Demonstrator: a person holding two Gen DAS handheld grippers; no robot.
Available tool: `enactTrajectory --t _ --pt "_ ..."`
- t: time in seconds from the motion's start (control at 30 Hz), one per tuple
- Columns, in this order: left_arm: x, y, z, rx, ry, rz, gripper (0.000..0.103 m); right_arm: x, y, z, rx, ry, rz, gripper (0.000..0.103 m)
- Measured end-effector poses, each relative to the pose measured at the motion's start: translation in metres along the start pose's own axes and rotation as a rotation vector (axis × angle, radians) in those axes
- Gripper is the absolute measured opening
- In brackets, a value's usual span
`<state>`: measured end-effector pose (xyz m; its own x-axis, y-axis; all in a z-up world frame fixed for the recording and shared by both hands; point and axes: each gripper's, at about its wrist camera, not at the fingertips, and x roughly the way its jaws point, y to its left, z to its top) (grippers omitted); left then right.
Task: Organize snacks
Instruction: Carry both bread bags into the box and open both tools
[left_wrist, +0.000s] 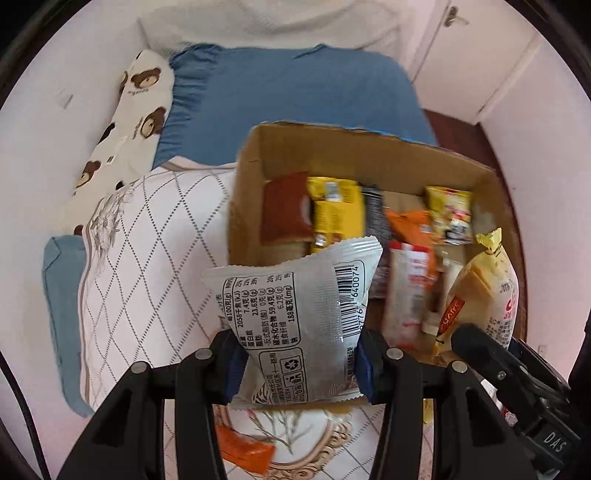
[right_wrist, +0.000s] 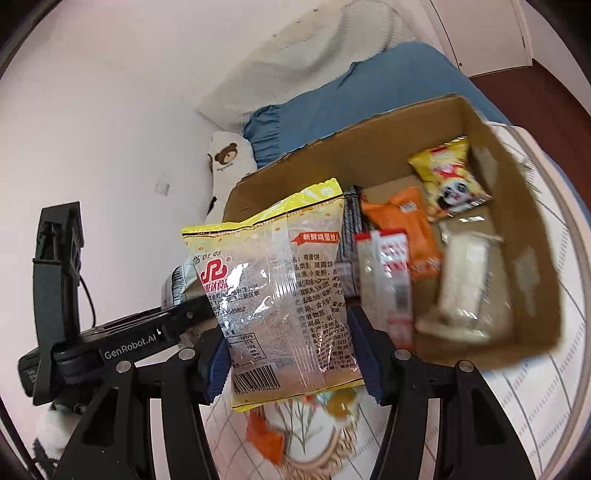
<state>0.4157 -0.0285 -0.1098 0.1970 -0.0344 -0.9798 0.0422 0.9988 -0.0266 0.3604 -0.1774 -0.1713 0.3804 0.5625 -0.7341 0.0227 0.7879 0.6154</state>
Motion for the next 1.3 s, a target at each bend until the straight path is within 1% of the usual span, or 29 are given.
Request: enactTrajectory --t 0.07,0.13,0.2,0.23,0.27,0.3,0.33,0.37,0.47,0.5,0.57,0.67,0.83,0.93,1.07,1.17,1.2,1.3 --pt "0.011 0.008 0.007 -0.012 0.036 0.008 0.046 0.020 0.003 0.011 0.015 0.019 -0.010 0.061" --pt "0.025 0.012 0.011 -0.016 0.070 0.028 0.046 0.039 0.002 0.014 0.032 0.045 -0.021 0.061" --pt "0.037 0.014 0.014 -0.019 0.109 0.010 0.047 0.054 0.002 0.017 0.050 0.074 -0.024 0.061" --pt "0.038 0.015 0.014 -0.022 0.114 0.003 0.047 0.063 0.000 0.016 0.060 0.097 -0.023 0.062" --pt "0.040 0.015 0.014 -0.021 0.118 -0.005 0.051 0.071 -0.001 0.015 0.060 0.129 -0.031 0.067" --pt "0.042 0.016 0.014 -0.024 0.121 -0.019 0.057 0.078 -0.002 0.012 0.061 0.162 -0.029 0.087" --pt "0.043 0.016 0.014 -0.033 0.122 -0.036 0.060 0.085 -0.004 0.008 0.064 0.198 -0.025 0.094" --pt "0.043 0.015 0.014 -0.032 0.123 -0.035 0.062 0.087 -0.004 0.006 0.060 0.208 -0.031 0.095" --pt "0.046 0.009 0.012 -0.011 0.115 -0.003 0.063 0.087 -0.008 0.002 0.035 0.218 -0.084 0.095" --pt "0.047 0.007 0.011 -0.005 0.112 0.002 0.063 0.084 -0.010 0.001 0.035 0.219 -0.087 0.095" --pt "0.048 0.002 0.008 0.007 0.113 0.008 0.063 0.076 -0.013 0.001 0.012 0.216 -0.119 0.095" --pt "0.048 -0.003 0.003 0.007 0.103 0.001 0.063 0.063 -0.023 0.004 -0.038 0.193 -0.201 0.099" --pt "0.045 -0.016 -0.013 0.016 0.062 -0.006 0.063 0.042 -0.032 0.009 -0.113 0.139 -0.345 0.099" --pt "0.045 -0.024 -0.025 0.023 0.043 -0.009 0.063 0.028 -0.037 0.008 -0.145 0.113 -0.400 0.099" --pt "0.043 -0.033 -0.040 0.031 0.029 -0.023 0.063 0.016 -0.044 0.005 -0.148 0.099 -0.425 0.099" --pt "0.035 -0.037 -0.049 0.030 -0.004 -0.030 0.063 0.003 -0.047 0.003 -0.154 0.081 -0.439 0.099" --pt "0.030 -0.038 -0.051 0.029 -0.021 -0.032 0.063 0.007 -0.046 0.002 -0.156 0.077 -0.444 0.099" --pt "0.018 -0.040 -0.058 0.024 -0.056 -0.054 0.063 -0.003 -0.042 -0.001 -0.168 0.054 -0.460 0.099"
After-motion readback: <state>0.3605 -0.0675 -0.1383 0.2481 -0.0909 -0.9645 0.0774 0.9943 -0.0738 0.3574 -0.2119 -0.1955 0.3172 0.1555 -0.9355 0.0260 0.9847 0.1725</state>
